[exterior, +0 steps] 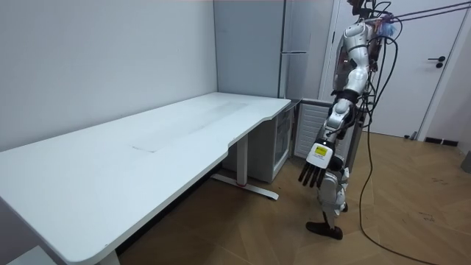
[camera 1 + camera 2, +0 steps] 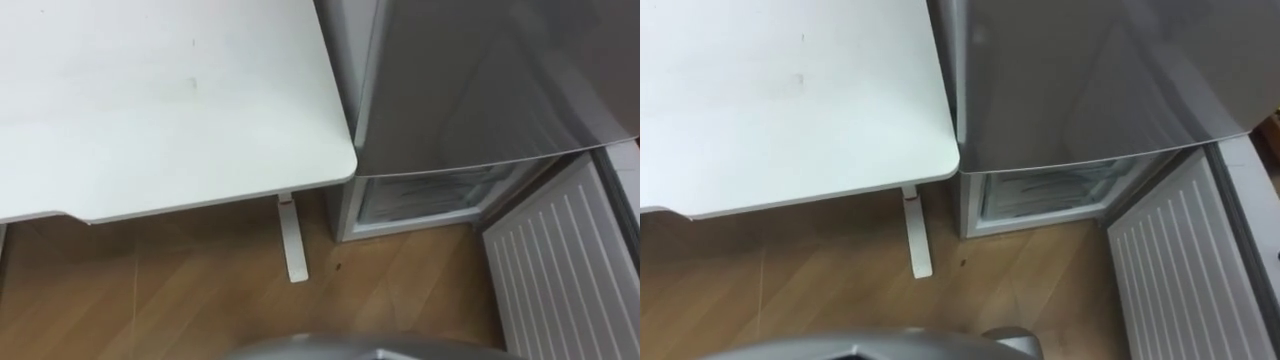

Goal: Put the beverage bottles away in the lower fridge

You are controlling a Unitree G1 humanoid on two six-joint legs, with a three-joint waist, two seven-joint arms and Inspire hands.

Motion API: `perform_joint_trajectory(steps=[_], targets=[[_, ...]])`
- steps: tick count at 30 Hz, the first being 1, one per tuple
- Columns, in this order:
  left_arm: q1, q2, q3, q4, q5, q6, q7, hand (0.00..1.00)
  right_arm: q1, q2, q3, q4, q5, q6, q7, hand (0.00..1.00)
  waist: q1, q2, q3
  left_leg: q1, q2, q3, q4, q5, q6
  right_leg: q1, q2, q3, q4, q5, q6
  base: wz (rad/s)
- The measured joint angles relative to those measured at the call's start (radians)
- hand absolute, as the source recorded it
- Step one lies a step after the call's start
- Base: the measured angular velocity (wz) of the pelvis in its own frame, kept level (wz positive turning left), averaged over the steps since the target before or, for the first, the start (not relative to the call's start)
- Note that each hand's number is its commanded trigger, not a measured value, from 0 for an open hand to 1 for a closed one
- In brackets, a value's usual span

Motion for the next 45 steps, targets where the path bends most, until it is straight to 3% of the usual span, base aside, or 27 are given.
perform_joint_trajectory(steps=[10, 16, 22, 29, 35, 39, 45], targets=[[-0.018, 0.036, 0.0, -0.022, 0.002, -0.001, -0.035, 0.0, 0.051, 0.0, -0.011, 0.043, 0.046, -0.022, 0.028, 0.0, 0.019, 0.001, 0.0017, -0.025, 0.002, -0.003, 0.013, 0.0, -0.001, -0.018, 0.001, 0.0, 0.001, 0.0, -0.003, 0.0], [-0.026, 0.038, -0.002, -0.022, 0.003, -0.001, -0.048, 0.0, 0.056, 0.003, -0.011, 0.086, 0.06, -0.021, 0.047, 0.0, 0.019, 0.003, 0.0035, -0.024, 0.005, -0.002, 0.014, 0.0, -0.001, -0.018, 0.004, 0.001, 0.001, 0.001, -0.005, 0.0], [-0.026, 0.038, -0.003, -0.022, 0.003, 0.013, -0.071, 0.0, 0.096, 0.037, 0.0, 0.085, 0.067, 0.014, 0.063, 0.0, 0.031, 0.007, 0.0031, -0.022, 0.007, 0.0, 0.013, -0.001, -0.002, -0.017, 0.006, 0.004, 0.002, 0.002, -0.006, 0.0], [-0.05, 0.038, -0.004, -0.022, 0.002, 0.011, -0.074, 0.0, 0.109, 0.078, 0.05, 0.078, 0.064, 0.017, 0.12, 0.0, 0.057, 0.011, 0.0082, -0.023, 0.018, 0.022, 0.004, 0.001, -0.008, -0.037, 0.015, 0.025, 0.0, 0.005, -0.013, -0.11], [-0.053, 0.038, -0.011, -0.01, 0.004, -0.006, -0.073, 0.0, 0.142, 0.151, 0.059, 0.063, 0.069, -0.023, 0.125, 0.0, 0.076, 0.004, 0.0096, -0.026, 0.02, 0.022, 0.004, 0.0, -0.011, -0.037, 0.018, 0.027, 0.001, 0.006, -0.014, 0.0], [-0.058, 0.032, -0.042, -0.009, 0.028, -0.006, -0.074, 0.0, 0.161, 0.243, 0.058, 0.033, 0.099, -0.045, 0.155, 0.0, 0.08, -0.001, 0.0113, -0.025, 0.023, 0.022, 0.005, -0.002, -0.014, -0.037, 0.021, 0.027, 0.001, 0.008, -0.016, 0.0], [-0.074, 0.011, -0.084, 0.004, 0.046, -0.012, -0.069, 0.0, 0.161, 0.32, 0.09, -0.01, 0.192, -0.055, 0.247, 0.0, 0.076, 0.028, 0.0085, -0.021, 0.026, 0.023, 0.006, -0.003, -0.015, -0.032, 0.023, 0.027, 0.003, 0.009, -0.019, 0.0]])
